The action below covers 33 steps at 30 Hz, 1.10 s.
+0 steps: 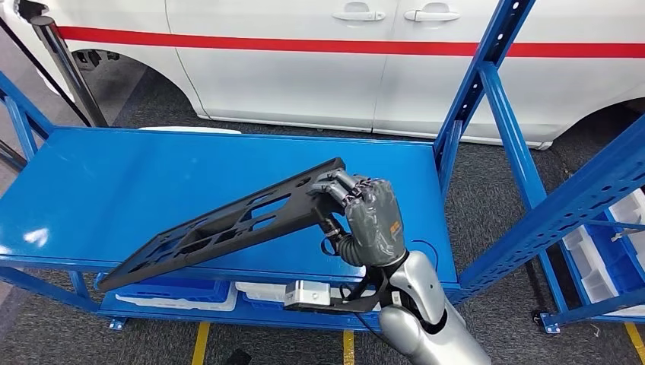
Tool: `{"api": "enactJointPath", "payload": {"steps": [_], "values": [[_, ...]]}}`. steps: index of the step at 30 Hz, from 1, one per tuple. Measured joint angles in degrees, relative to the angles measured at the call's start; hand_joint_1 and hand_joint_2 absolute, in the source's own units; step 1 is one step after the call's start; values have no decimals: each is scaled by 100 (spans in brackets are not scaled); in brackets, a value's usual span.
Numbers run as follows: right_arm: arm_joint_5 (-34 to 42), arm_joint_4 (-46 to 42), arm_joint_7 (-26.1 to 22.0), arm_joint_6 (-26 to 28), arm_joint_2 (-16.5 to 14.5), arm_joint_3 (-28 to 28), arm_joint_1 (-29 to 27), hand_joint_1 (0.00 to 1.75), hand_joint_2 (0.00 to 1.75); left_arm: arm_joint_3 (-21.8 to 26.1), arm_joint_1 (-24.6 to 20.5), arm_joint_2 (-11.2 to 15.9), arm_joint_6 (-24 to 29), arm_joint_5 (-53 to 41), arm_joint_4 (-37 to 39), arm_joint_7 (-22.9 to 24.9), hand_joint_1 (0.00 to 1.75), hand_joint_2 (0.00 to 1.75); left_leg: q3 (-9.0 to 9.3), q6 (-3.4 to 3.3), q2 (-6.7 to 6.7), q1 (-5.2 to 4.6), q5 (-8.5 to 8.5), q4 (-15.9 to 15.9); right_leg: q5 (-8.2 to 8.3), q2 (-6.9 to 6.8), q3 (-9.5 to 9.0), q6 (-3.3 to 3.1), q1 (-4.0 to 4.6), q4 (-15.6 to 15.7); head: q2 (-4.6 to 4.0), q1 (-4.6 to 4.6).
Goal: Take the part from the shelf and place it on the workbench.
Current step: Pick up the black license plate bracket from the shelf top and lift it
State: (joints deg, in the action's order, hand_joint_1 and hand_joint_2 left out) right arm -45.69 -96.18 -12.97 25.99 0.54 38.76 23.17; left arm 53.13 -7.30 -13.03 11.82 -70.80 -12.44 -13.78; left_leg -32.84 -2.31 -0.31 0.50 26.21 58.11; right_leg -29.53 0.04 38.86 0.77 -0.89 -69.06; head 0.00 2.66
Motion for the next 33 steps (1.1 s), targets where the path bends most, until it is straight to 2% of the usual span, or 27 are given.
{"api": "enactJointPath", "payload": {"steps": [2,3,5,7,9,11,12,13,14,16,17,18,19,21,23,24,26,27,28,29,31,32,33], "values": [[-113,5,-1,140,-41,112,-24,175,175,0,-3,-15,0,2,0,10,0,0,-17,46,-5,-12,44,58,228,0,-316,-34,9,641,0,-1],[-179,8,4,212,-61,158,-32,175,175,0,-6,-20,-1,1,0,17,0,0,-30,74,-6,-20,57,79,254,4,-389,-56,19,805,0,-1],[-304,11,35,330,-95,220,-36,175,175,0,-11,-23,-4,-9,0,32,0,0,-45,136,-4,-28,55,84,244,18,-394,-104,43,855,0,-2],[-412,10,93,385,-133,246,-5,175,175,-1,-16,-24,-16,-26,0,42,0,0,-63,200,-1,-14,99,114,270,18,-406,-166,29,894,0,-2],[-506,8,164,399,-186,253,97,175,175,-3,-28,-25,-40,-53,0,46,0,0,-237,259,0,4,348,505,295,6,-420,-228,9,935,0,-6],[-588,8,241,394,-227,253,226,175,175,-6,-36,-26,-69,-75,0,54,0,0,-577,303,1,17,693,1252,297,-2,-415,-257,17,938,0,-7],[-625,8,279,387,-239,253,275,175,175,-7,-36,-26,-81,-80,0,61,0,0,-718,317,1,20,780,1548,297,-4,-415,-258,21,936,0,-7],[-656,8,316,377,-247,253,320,175,175,-9,-36,-26,-91,-86,0,68,0,0,-771,322,1,21,753,1650,296,-4,-417,-259,23,934,0,-7],[-687,9,350,365,-258,253,368,175,175,-12,-37,-26,-97,-91,0,73,0,0,-725,320,2,21,625,1539,295,-1,-419,-259,23,930,0,-7],[-773,10,432,345,-290,253,495,175,175,-21,-52,-26,-104,-103,0,86,0,0,-393,289,3,20,224,802,290,9,-423,-250,22,920,0,-7],[-821,11,474,342,-305,253,563,175,175,-26,-65,-26,-109,-108,0,89,0,0,-230,266,2,10,95,444,289,15,-414,-236,32,909,0,-7],[-864,13,517,342,-318,253,624,175,175,-29,-78,-26,-117,-111,0,91,0,0,-126,241,0,0,26,200,293,19,-399,-213,40,905,0,-7],[-890,17,545,342,-325,252,668,175,175,-30,-87,-27,-127,-112,0,90,0,0,-92,217,-4,-11,24,99,301,20,-384,-188,49,907,0,-6],[-906,27,577,343,-332,251,727,175,175,-31,-87,-30,-157,-98,0,82,0,0,-92,162,-9,-8,6,61,315,21,-371,-129,58,923,0,-5],[-908,35,594,345,-332,244,777,175,175,-31,-83,-34,-198,-82,0,61,0,0,-71,89,-3,17,-33,2,213,19,-319,-77,59,798,0,-1],[-908,39,606,347,-332,238,797,175,175,-31,-87,-37,-218,-76,0,48,0,0,-60,55,2,30,-48,-24,75,17,-220,-55,59,576,0,1],[-909,58,623,349,-330,228,808,175,175,-31,-90,-38,-253,-72,0,17,0,0,-60,21,9,22,-48,-24,-269,15,103,-29,52,-125,0,2],[-908,75,626,349,-327,223,801,175,175,-30,-87,-37,-275,-69,0,2,0,0,-61,15,11,19,-43,-16,-381,15,265,-21,51,-459,0,2],[-908,92,627,349,-324,219,794,175,175,-30,-84,-36,-295,-68,0,-13,0,44,-61,9,11,17,-35,-6,-392,14,354,-19,50,-630,0,2],[-907,109,628,350,-322,214,790,175,175,-30,-82,-34,-312,-68,0,-25,0,87,-59,7,7,17,-26,6,-288,14,334,-23,49,-575,0,2],[-907,131,629,353,-321,207,790,175,175,-31,-81,-34,-332,-67,0,-49,0,175,-45,22,-6,16,5,35,100,12,25,-54,49,94,0,3],[-907,138,629,355,-321,203,793,175,175,-31,-79,-35,-339,-67,0,-62,0,175,-46,40,-11,5,24,54,242,12,-153,-76,61,469,0,2],[-907,143,628,357,-322,200,795,175,175,-31,-77,-35,-343,-64,0,-78,0,175,-54,64,-14,-6,35,67,312,13,-273,-96,66,726,0,1]]}}
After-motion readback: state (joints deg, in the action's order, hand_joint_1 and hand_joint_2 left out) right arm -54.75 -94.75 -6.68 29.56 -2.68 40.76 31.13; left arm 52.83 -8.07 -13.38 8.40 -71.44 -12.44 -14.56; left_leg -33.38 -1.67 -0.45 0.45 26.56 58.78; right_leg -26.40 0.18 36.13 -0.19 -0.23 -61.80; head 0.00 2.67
